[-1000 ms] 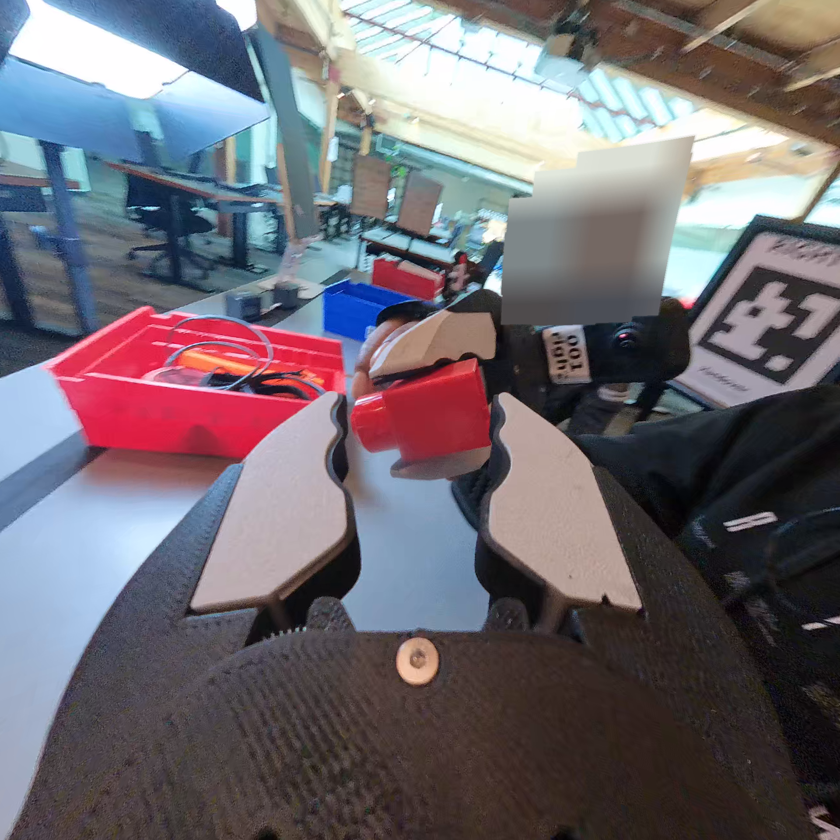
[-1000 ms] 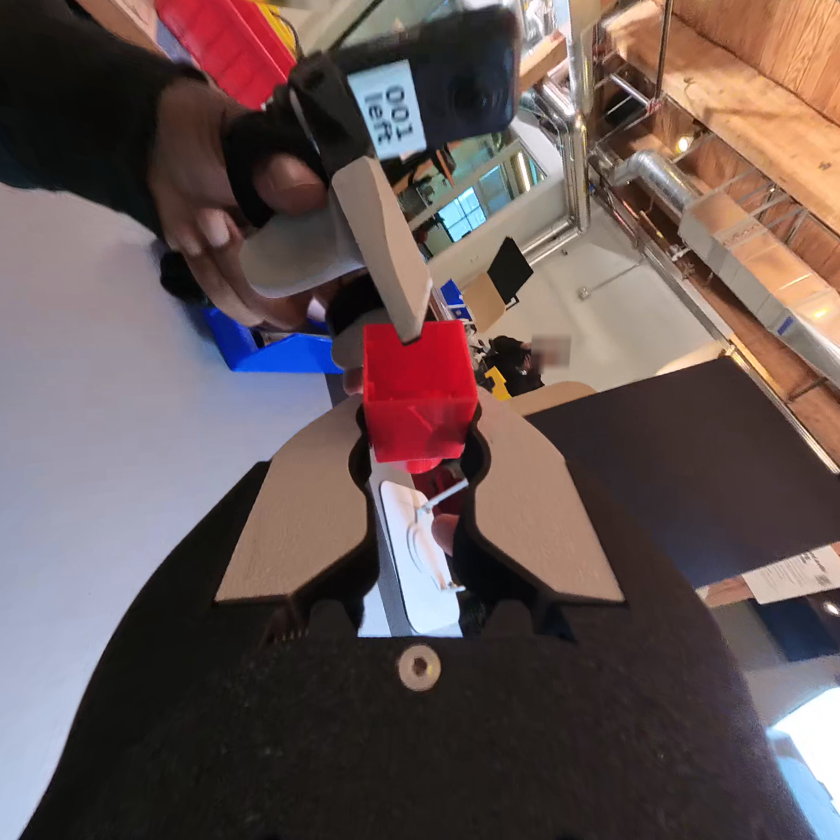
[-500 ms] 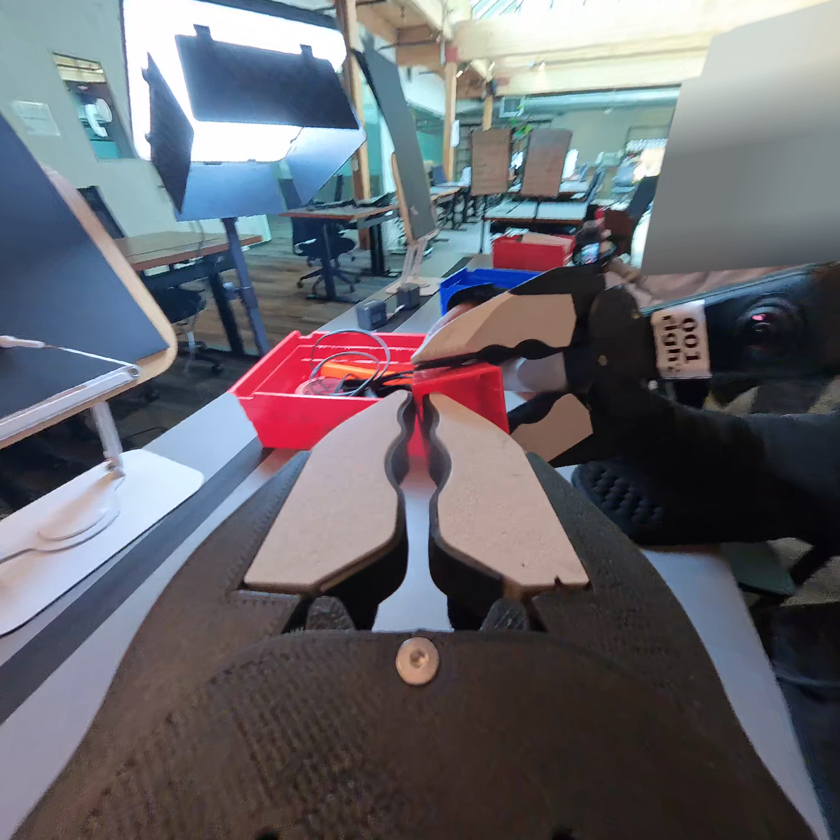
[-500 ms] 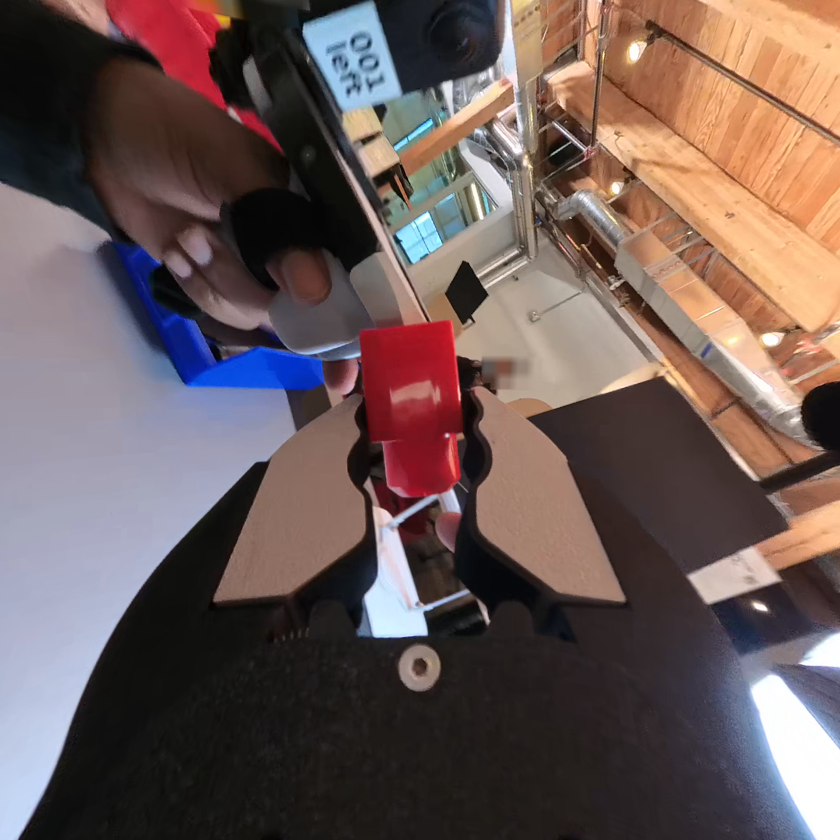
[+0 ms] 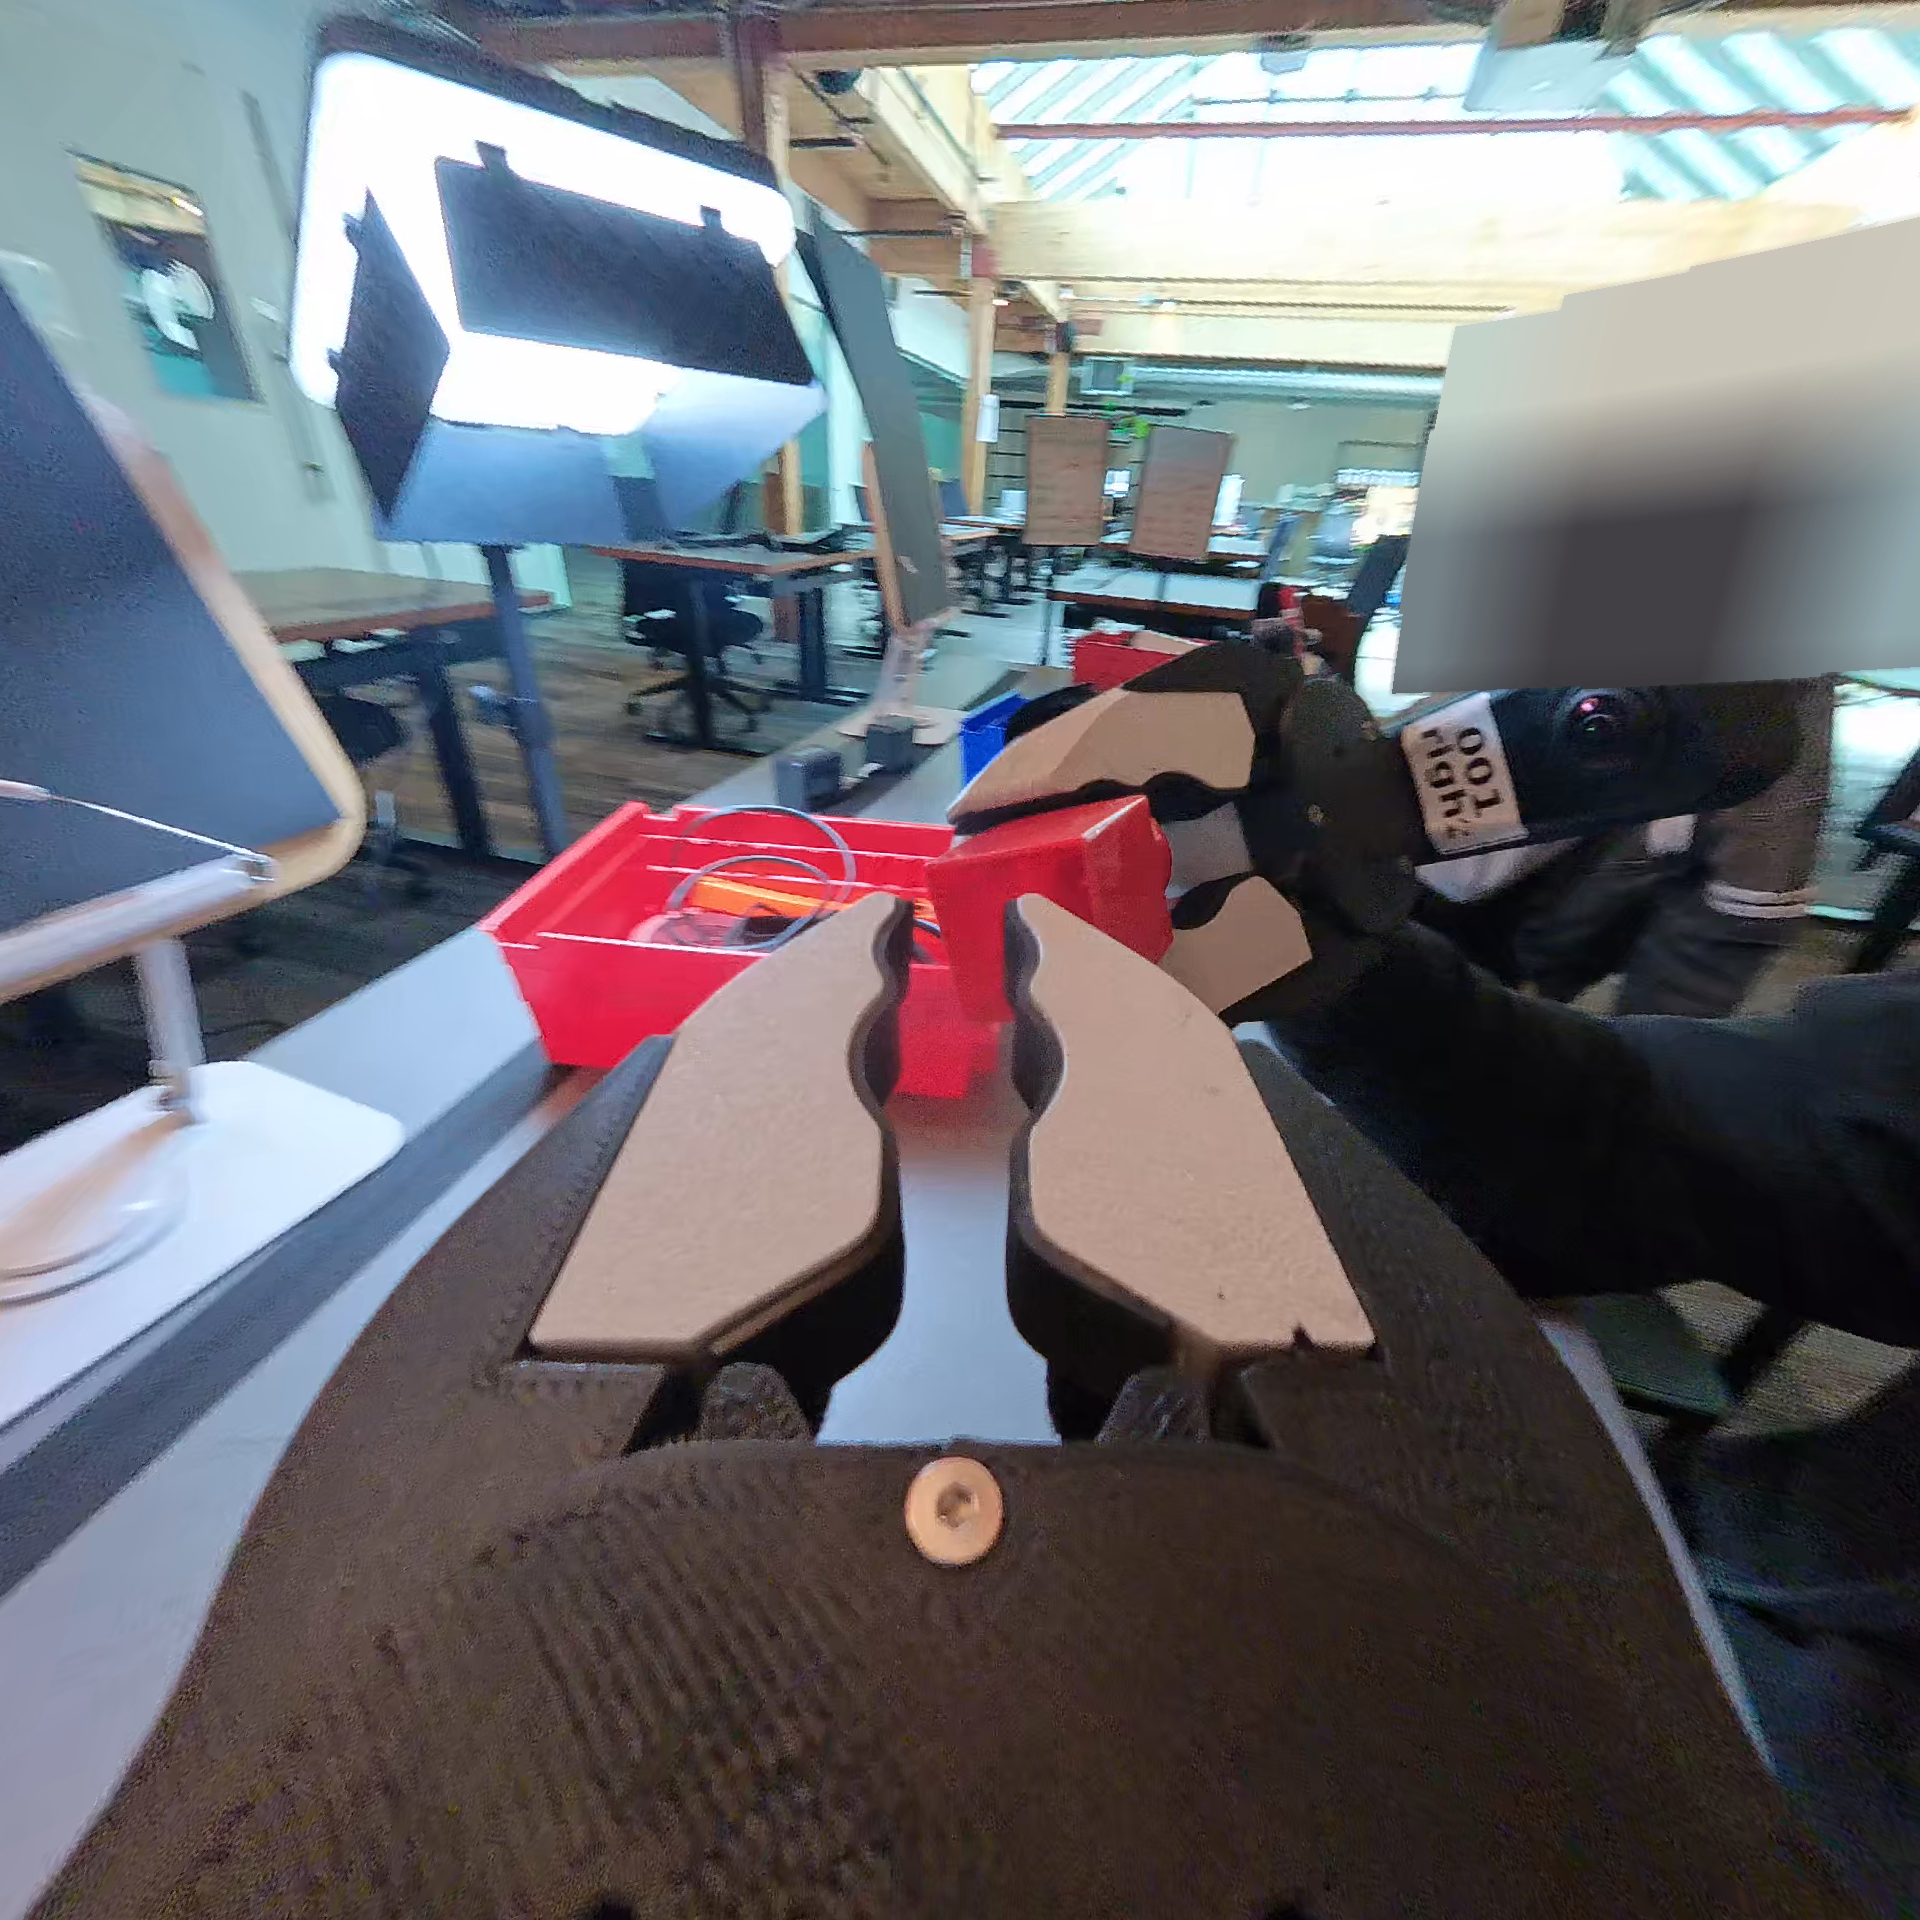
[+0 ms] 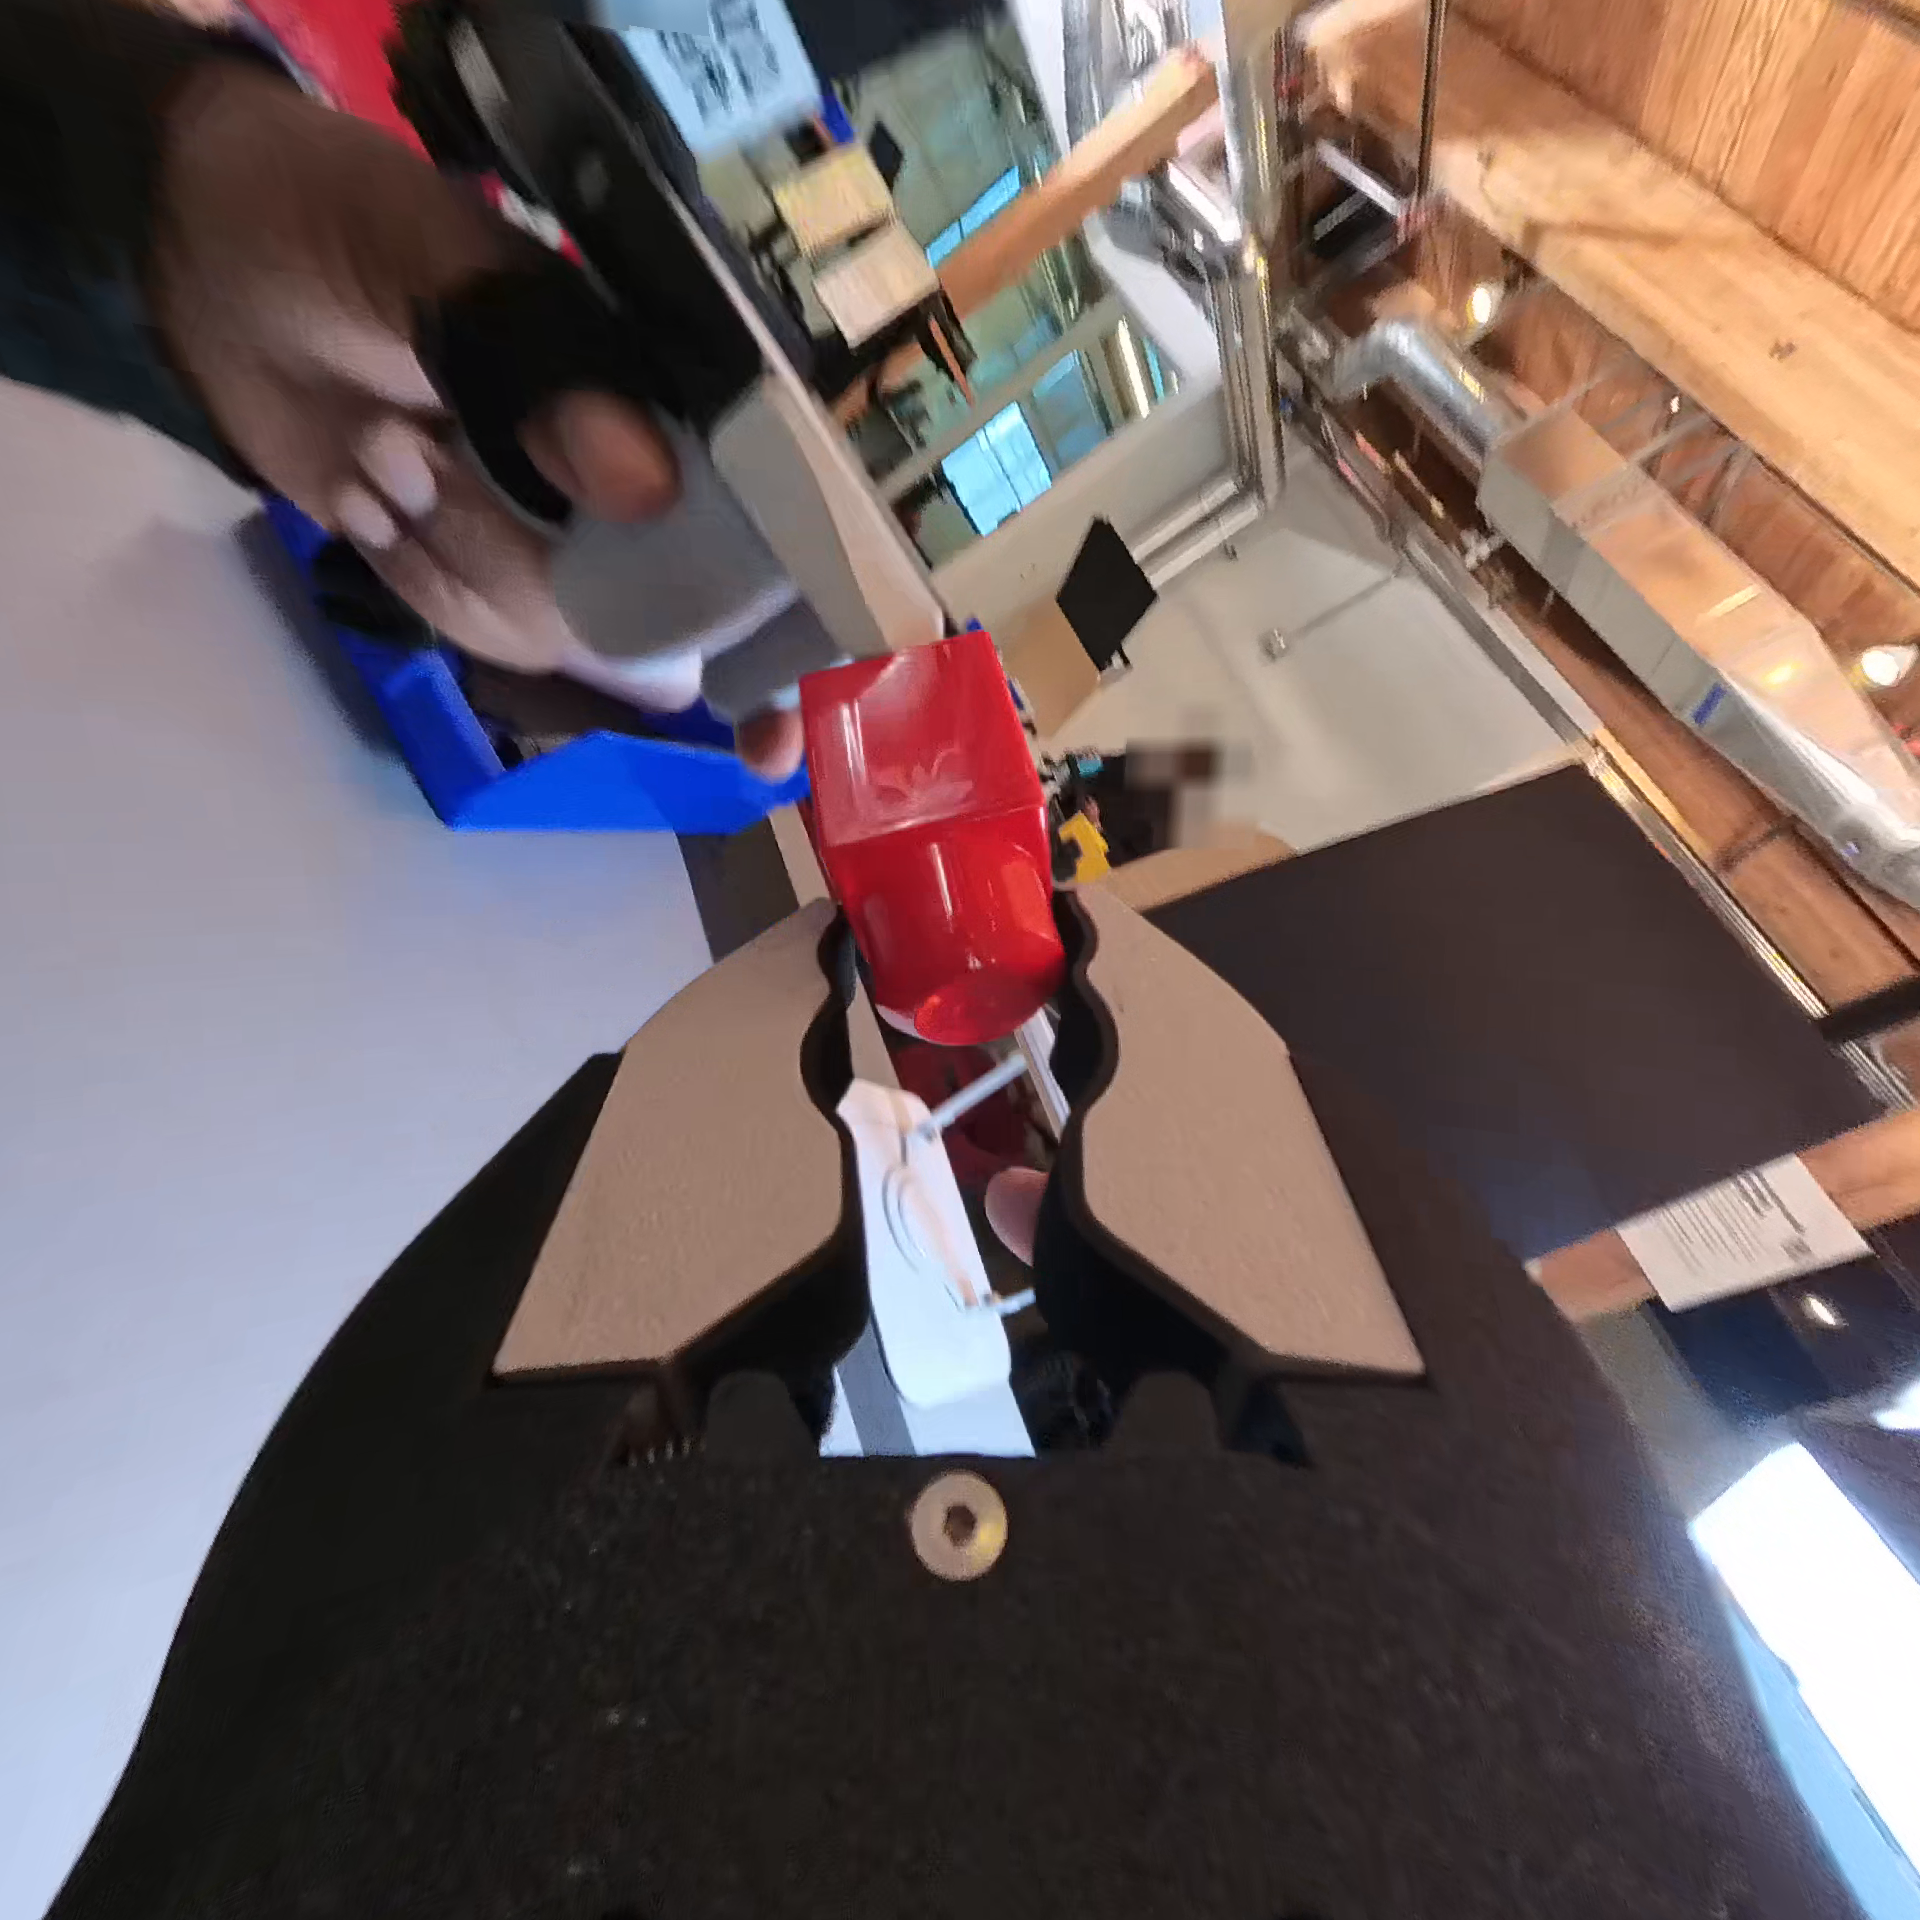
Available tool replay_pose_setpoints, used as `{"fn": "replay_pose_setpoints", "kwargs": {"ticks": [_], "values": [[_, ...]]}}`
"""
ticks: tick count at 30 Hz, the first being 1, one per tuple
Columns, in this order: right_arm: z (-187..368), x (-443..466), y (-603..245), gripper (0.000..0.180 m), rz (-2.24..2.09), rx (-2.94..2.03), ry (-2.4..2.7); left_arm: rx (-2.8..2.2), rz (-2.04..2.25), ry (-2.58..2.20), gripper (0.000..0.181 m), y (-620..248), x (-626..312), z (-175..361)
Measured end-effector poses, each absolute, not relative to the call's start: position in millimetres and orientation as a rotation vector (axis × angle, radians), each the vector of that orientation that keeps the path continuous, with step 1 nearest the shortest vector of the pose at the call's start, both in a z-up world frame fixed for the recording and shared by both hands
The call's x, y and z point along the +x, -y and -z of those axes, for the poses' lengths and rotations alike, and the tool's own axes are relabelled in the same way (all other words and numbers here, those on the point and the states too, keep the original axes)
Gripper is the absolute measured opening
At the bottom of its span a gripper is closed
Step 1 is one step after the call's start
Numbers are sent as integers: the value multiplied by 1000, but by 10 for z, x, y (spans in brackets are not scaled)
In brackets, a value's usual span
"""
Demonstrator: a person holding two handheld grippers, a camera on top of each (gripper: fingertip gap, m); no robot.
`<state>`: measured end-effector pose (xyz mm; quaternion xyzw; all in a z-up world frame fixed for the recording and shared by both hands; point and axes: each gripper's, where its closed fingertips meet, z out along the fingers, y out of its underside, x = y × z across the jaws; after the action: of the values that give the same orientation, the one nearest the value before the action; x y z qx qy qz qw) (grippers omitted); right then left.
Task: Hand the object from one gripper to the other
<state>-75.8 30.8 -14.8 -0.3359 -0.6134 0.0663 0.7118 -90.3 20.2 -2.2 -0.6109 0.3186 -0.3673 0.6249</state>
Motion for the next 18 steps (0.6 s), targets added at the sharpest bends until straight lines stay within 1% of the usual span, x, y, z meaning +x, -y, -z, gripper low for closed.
{"fn": "replay_pose_setpoints", "kwargs": {"ticks": [4,8,11,13,18], "values": [[197,-716,-494,36,-59,-808,1340,-1441,766,-736,28,-194,-962,-1],[261,-752,-542,36,32,-824,1350,-1553,700,-745,55,-274,-836,189],[287,-833,-484,36,76,-820,1361,-1584,663,-733,58,-347,-764,305],[289,-829,-473,36,88,-817,1370,-1572,646,-761,55,-352,-778,327],[138,-825,-225,36,-242,-747,1338,-1479,963,-795,53,-168,-752,194]]}}
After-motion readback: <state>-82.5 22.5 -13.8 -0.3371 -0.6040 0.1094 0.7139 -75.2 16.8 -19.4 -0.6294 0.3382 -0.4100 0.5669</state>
